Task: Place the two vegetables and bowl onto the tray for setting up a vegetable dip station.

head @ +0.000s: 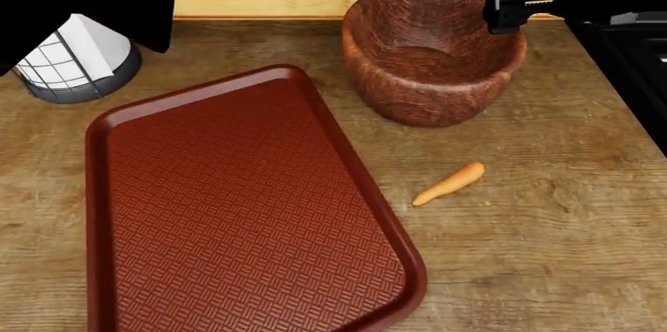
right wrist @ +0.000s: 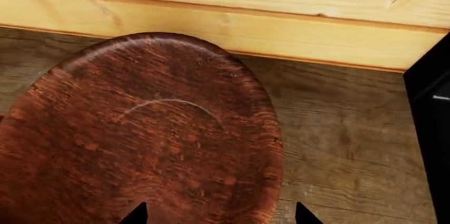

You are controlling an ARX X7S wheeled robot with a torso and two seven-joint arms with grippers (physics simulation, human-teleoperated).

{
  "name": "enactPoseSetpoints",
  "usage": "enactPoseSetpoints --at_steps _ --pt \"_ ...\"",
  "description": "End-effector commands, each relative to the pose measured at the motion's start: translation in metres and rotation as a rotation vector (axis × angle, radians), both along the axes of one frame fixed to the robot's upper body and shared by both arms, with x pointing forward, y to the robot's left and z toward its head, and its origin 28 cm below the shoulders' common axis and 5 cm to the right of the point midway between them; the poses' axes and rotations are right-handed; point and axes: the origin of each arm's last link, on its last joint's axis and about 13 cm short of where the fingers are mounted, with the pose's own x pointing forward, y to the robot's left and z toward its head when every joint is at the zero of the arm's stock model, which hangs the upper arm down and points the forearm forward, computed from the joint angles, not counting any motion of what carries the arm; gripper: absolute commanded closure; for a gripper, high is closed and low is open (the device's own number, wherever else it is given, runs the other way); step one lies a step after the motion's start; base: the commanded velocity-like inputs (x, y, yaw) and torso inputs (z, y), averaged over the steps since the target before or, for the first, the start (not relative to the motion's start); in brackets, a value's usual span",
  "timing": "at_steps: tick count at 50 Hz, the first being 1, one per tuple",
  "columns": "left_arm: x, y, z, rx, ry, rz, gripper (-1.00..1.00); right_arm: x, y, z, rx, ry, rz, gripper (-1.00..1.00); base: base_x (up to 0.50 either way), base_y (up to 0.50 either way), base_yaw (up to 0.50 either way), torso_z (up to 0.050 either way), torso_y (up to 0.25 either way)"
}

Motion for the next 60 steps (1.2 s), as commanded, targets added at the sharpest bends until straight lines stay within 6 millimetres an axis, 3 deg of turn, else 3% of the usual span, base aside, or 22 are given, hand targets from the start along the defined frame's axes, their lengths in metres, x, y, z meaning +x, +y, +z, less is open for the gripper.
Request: enactPoseSetpoints --at_steps 1,60 --pt "0.0 0.001 -0.001 -0.002 0.003 -0.001 -1.0 -0.002 0.001 -0.003 0.011 0.073 0.027 -1.0 0.0 0.0 0.0 0.0 0.0" --pt "0.006 0.005 -0.013 -0.007 0.019 0.005 -1.0 0.03 0.0 -0.058 0.12 0.161 -0.068 -1.0 0.0 0.0 0.0 0.0 0.0"
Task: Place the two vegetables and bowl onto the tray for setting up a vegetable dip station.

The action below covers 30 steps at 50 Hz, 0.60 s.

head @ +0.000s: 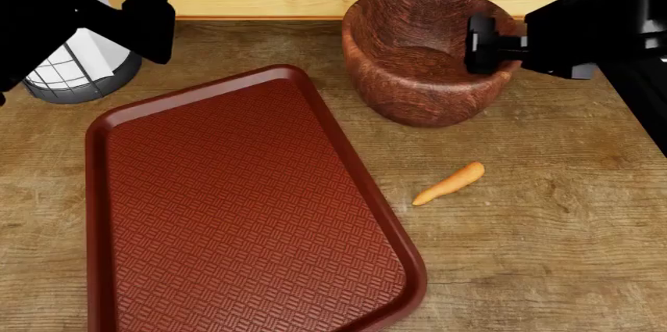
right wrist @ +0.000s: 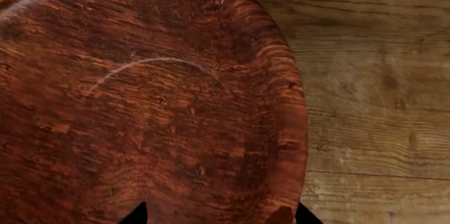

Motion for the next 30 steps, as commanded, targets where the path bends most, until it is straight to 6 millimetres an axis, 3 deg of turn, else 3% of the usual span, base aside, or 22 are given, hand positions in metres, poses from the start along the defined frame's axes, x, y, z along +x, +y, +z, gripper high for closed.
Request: enactPoseSetpoints --at_steps 1,22,23,30 --pt "0.0011 0.0013 -0.0018 -0.002 0.0 0.001 -1.0 0.005 0.0012 -0.0111 0.009 0.019 -0.019 -1.0 0.0 0.0 0.0 0.0 0.0" --pt "0.0015 0.0025 -0.0043 0.001 -0.004 0.006 -1.0 0.0054 -0.0009 -0.0186 -0.032 0.018 -0.027 -1.0 0.0 0.0 0.0 0.0 0.0" --pt "0.0016 0.0029 -0.0044 0.0 -0.004 0.007 -1.0 0.0043 -0.0003 -0.0179 -0.065 0.0 -0.004 1.0 0.0 0.0 0.0 0.0 0.0" --pt "0.0021 0.0041 -0.0061 -0.002 -0.002 0.01 -1.0 0.0044 -0.0004 -0.0153 -0.079 -0.027 -0.009 1.0 0.0 0.0 0.0 0.0 0.0"
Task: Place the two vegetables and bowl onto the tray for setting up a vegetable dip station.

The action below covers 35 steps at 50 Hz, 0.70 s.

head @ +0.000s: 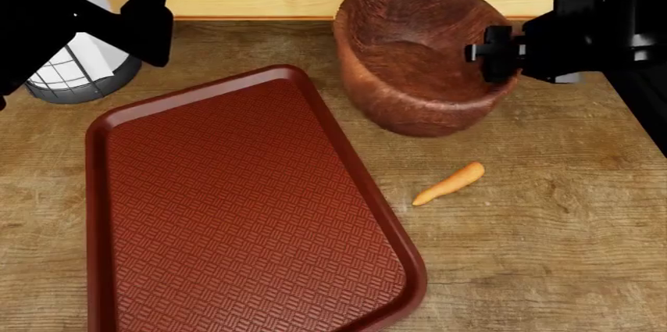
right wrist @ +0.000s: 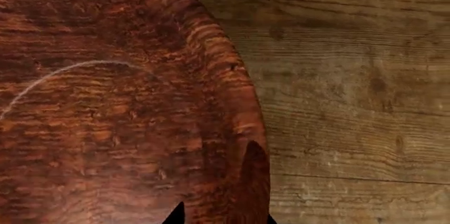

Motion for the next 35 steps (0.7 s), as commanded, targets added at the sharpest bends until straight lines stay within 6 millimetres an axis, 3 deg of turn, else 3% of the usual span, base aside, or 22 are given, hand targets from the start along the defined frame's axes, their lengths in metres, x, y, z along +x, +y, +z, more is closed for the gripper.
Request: enactPoseSetpoints --at_steps 1,9,20,23,35 --pt "0.001 0.001 -0.002 -0.002 0.002 0.004 -1.0 0.0 0.001 -0.004 -0.042 -0.012 0.008 1.0 0.0 0.0 0.0 0.0 0.0" --pt "-0.001 0.003 -0.002 -0.001 -0.001 0.008 -1.0 -0.001 0.001 0.004 -0.035 -0.039 0.023 1.0 0.0 0.0 0.0 0.0 0.0" --pt "-0.005 0.004 -0.001 -0.004 -0.004 0.016 -1.0 -0.01 0.009 0.042 0.002 -0.163 0.096 1.0 0.0 0.0 0.0 0.0 0.0" --pt "-0.007 0.005 0.001 -0.006 -0.008 0.018 -1.0 -0.016 0.015 0.064 0.06 -0.24 0.139 1.0 0.0 0.0 0.0 0.0 0.0" --pt "-0.015 0.006 0.006 -0.004 -0.022 0.026 -1.0 -0.024 0.033 0.085 0.074 -0.305 0.224 1.0 0.0 0.0 0.0 0.0 0.0"
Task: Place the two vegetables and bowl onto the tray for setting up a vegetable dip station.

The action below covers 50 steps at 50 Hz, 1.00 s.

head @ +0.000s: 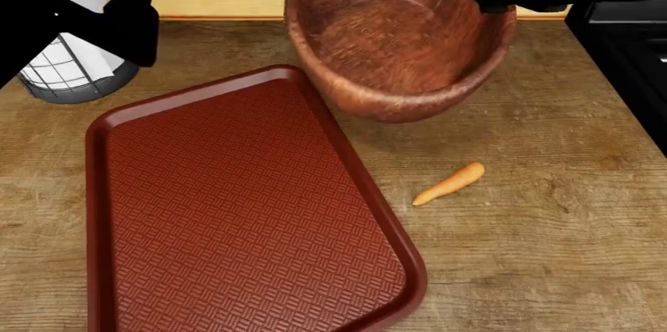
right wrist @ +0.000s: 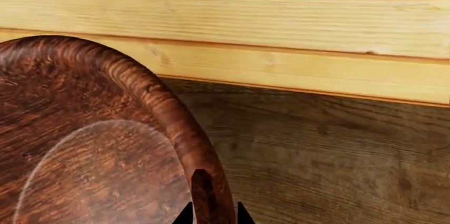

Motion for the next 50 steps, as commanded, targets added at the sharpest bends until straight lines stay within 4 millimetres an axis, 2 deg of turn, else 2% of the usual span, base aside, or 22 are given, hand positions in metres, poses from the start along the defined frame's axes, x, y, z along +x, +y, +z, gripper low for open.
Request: enactPoseSetpoints --at_steps 1,17,29,35,42,50 --pt "-0.006 0.001 0.004 0.0 -0.012 0.008 -1.0 -0.01 0.016 0.028 0.031 -0.093 0.098 1.0 0.0 0.0 0.0 0.0 0.0" --pt "-0.019 0.005 0.018 0.019 -0.075 0.065 -1.0 -0.019 0.046 0.023 -0.067 -0.093 0.262 1.0 0.0 0.0 0.0 0.0 0.0" --pt "-0.046 0.008 0.034 0.036 -0.117 0.096 -1.0 -0.02 0.061 0.017 -0.089 -0.088 0.349 1.0 0.0 0.0 0.0 0.0 0.0" --pt "-0.052 0.008 0.037 0.038 -0.125 0.103 -1.0 -0.018 0.072 0.015 -0.087 -0.084 0.407 1.0 0.0 0.0 0.0 0.0 0.0" --pt "-0.057 0.01 0.036 0.036 -0.126 0.107 -1.0 -0.016 0.087 0.003 -0.097 -0.053 0.474 1.0 0.0 0.0 0.0 0.0 0.0" --pt "-0.06 0.011 0.032 0.032 -0.12 0.109 -1.0 -0.012 0.096 -0.001 -0.098 -0.04 0.525 1.0 0.0 0.0 0.0 0.0 0.0"
